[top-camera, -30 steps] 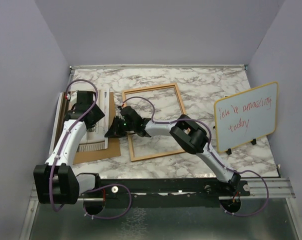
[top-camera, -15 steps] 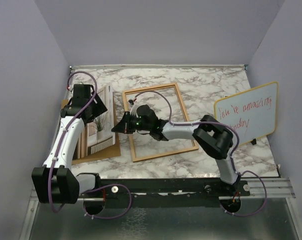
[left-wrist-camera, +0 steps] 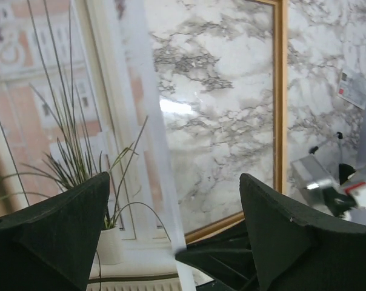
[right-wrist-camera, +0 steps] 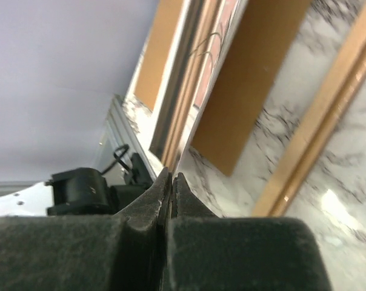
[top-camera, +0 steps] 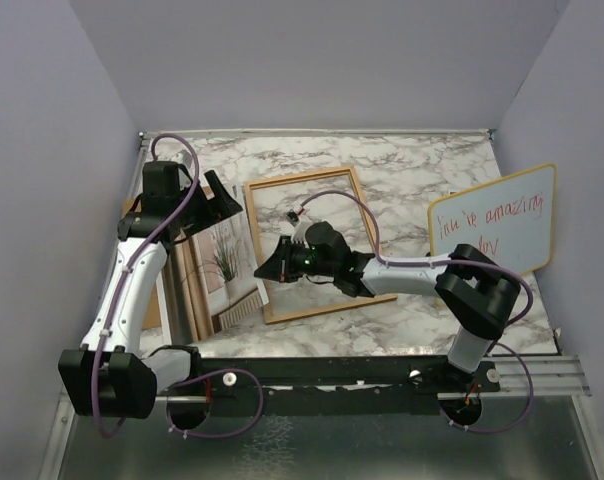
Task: Put the photo into the frame
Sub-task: Pick up the photo at the center of the board.
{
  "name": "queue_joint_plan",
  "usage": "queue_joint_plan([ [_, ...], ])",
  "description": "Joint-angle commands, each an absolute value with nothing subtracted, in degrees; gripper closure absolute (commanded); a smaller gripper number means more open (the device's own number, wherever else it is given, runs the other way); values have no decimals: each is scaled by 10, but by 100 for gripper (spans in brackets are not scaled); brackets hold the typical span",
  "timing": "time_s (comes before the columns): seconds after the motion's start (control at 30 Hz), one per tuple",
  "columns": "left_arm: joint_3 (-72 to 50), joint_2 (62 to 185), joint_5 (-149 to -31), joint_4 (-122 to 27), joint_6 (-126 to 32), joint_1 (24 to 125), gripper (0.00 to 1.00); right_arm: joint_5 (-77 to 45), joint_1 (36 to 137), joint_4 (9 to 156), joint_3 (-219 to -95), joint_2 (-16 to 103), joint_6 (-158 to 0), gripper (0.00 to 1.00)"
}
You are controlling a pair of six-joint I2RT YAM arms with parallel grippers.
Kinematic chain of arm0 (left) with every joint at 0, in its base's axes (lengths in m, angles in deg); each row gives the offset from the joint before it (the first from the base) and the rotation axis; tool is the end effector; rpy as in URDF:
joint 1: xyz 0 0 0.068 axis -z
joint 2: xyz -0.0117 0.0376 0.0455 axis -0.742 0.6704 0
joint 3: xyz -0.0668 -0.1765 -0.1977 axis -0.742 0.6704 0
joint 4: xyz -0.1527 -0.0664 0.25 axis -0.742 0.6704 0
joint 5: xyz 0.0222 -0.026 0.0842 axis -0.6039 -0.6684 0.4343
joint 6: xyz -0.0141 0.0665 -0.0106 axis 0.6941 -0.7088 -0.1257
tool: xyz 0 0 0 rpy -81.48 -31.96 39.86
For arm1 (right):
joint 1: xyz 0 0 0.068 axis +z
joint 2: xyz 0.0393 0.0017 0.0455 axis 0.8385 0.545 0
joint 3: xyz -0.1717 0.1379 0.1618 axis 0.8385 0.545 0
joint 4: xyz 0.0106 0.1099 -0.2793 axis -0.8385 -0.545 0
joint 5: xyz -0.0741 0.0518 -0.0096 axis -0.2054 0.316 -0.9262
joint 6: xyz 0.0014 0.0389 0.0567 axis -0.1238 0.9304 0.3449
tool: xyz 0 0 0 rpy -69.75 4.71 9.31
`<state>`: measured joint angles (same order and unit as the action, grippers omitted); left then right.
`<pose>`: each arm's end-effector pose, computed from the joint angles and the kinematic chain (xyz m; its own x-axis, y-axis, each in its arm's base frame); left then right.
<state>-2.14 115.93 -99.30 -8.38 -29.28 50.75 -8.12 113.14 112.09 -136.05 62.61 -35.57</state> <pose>0.3035 -0.0317 0.3123 -0.7065 -0.4272 -0.5642 -0.0804 0.8406 -0.5357 0.2286 0.3677 0.1748 -0.8265 0.0943 -0.5551 -0.4829 0.3883 0.7849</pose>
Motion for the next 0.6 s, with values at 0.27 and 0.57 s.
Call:
queue_joint_plan([
  [0.27,-53,1226,-792,-43,-270,658,10,-87,1145,1057,-1327,581,-406,100],
  [0.57,-122,1320,-680,27,-284,710,7,-81,1162,1091,-1303,570,-414,99],
])
